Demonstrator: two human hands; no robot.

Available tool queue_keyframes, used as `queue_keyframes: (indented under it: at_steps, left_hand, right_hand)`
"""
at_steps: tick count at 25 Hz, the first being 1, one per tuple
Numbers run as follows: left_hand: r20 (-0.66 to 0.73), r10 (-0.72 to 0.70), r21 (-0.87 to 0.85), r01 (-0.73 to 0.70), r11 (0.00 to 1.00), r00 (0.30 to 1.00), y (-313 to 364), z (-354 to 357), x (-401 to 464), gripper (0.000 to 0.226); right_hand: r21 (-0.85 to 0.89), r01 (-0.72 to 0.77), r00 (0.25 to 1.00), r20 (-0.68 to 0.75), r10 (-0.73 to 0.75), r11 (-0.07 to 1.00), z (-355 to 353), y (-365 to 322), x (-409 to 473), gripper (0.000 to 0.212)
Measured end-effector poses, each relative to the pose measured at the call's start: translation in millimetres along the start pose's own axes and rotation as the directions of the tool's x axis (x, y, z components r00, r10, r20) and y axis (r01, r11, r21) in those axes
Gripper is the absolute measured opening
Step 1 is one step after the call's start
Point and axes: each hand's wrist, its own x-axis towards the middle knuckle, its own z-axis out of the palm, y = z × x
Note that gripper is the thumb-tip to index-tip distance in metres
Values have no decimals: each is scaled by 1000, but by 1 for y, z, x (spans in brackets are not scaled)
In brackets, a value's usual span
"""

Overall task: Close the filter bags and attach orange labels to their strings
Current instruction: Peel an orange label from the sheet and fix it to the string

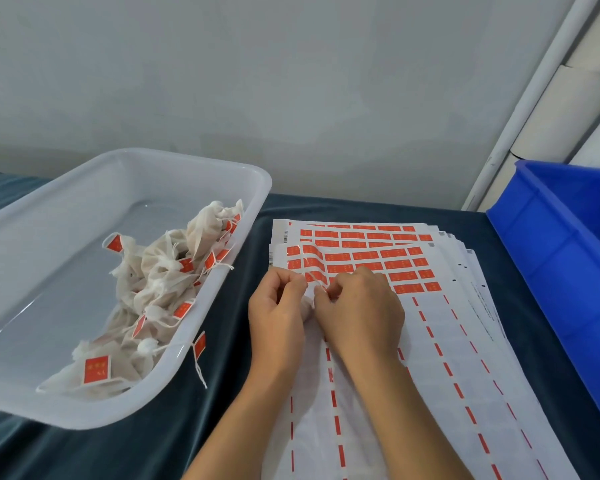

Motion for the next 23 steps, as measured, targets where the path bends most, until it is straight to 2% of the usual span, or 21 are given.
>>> queue_keyframes:
  at_steps: [6,12,15,20,23]
  left_hand:
    - [9,-11,-1,11,1000,1000,-2,-1,1,21]
    - [-1,-21,-15,21,1000,1000,-1,0,2,20]
    - [-3,-25,-17,24,1000,1000,1,0,1,22]
    - [5,-26,-33,26,999,1000,5,0,-2,28]
    - [6,-25,-33,25,999,1000,7,1,-2,30]
  right_hand:
    - [-23,43,998,53,-42,999,-3,-2,2,33]
    - [-127,145,989,51,-139,981,-4,-3,3,32]
    - [-147,137,990,59,-130,980,-3,-4,5,32]
    - [-130,163,987,16,-162,978,-2,-1,3,43]
    - [-163,159,987,10,-160,974,0,-2,2,42]
